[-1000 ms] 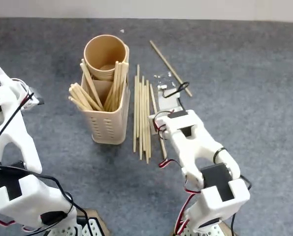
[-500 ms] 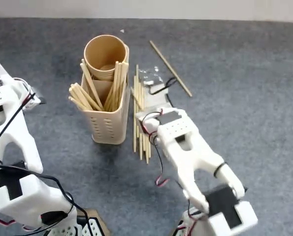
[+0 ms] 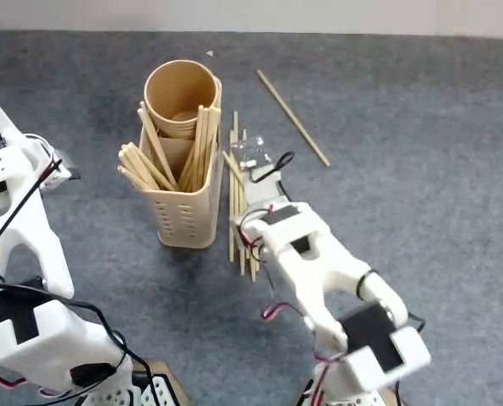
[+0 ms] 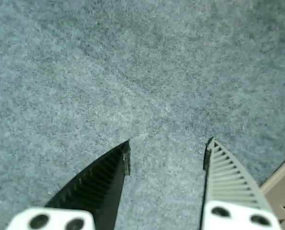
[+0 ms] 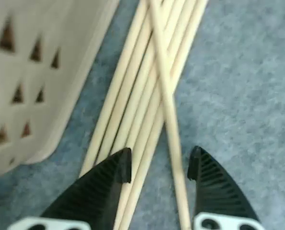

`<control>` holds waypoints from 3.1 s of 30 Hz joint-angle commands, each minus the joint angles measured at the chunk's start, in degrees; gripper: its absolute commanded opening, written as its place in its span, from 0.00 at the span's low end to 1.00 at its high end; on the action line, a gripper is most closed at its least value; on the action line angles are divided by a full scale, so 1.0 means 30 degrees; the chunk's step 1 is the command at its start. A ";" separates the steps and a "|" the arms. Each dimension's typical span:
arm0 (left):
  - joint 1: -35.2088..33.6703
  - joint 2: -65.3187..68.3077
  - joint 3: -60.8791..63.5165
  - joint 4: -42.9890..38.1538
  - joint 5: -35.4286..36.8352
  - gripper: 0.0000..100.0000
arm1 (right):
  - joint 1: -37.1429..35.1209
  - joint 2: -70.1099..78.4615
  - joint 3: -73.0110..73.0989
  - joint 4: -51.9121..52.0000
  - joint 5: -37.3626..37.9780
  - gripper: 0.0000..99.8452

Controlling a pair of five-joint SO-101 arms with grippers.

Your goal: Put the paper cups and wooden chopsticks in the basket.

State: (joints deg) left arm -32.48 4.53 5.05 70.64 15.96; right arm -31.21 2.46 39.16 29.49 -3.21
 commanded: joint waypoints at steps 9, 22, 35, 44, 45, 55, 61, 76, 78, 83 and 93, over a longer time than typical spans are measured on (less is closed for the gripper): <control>0.0308 -0.0220 -0.0073 -0.0117 0.0205 0.27 | 0.1832 0.1744 -0.3209 0.2388 -0.0117 0.02; 0.0337 -0.0190 -0.0073 -0.0176 0.0205 0.27 | 0.3326 -0.6930 -0.6432 0.5084 0.0000 0.01; 0.0337 -0.0190 -0.0044 -0.0147 0.0205 0.27 | -0.0777 -1.1619 -1.0330 -0.0015 0.1495 0.01; 0.0308 -0.0190 -0.0044 -0.0205 0.0205 0.26 | -0.3150 -1.1853 -0.5055 -0.6139 0.1758 0.01; 0.0249 -0.0190 -0.0044 -0.0205 0.0205 0.26 | -0.3326 -1.1853 -0.4088 -0.6813 0.1758 0.01; 0.0190 -0.0161 -0.0044 -0.0176 0.0147 0.26 | -0.4440 -1.3993 0.3209 -0.8952 0.3048 0.01; 0.0249 -0.0161 -0.0073 -0.0234 0.0147 0.27 | -0.4410 -1.8125 0.5319 -0.8396 0.3077 0.05; 0.0073 -0.0220 -0.6022 0.3429 -0.4864 0.26 | -0.3414 -1.9678 -0.2271 0.0161 0.3077 0.15; 0.0015 -0.0161 -0.9714 0.6740 -0.7824 0.26 | -0.2593 -1.9531 -0.3619 0.1978 0.3077 0.15; -0.0894 -0.0278 -1.2674 1.0755 -1.4359 0.26 | -0.0923 -1.9502 -0.7223 1.0300 0.3077 0.15; -0.0777 -0.2505 0.0689 1.0608 -3.2147 0.23 | 0.1392 -1.9648 -0.2476 1.3846 0.4718 0.15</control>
State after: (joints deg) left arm -35.74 2.24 -2.77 102.02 -64.04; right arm -28.75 -55.91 28.09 71.87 10.15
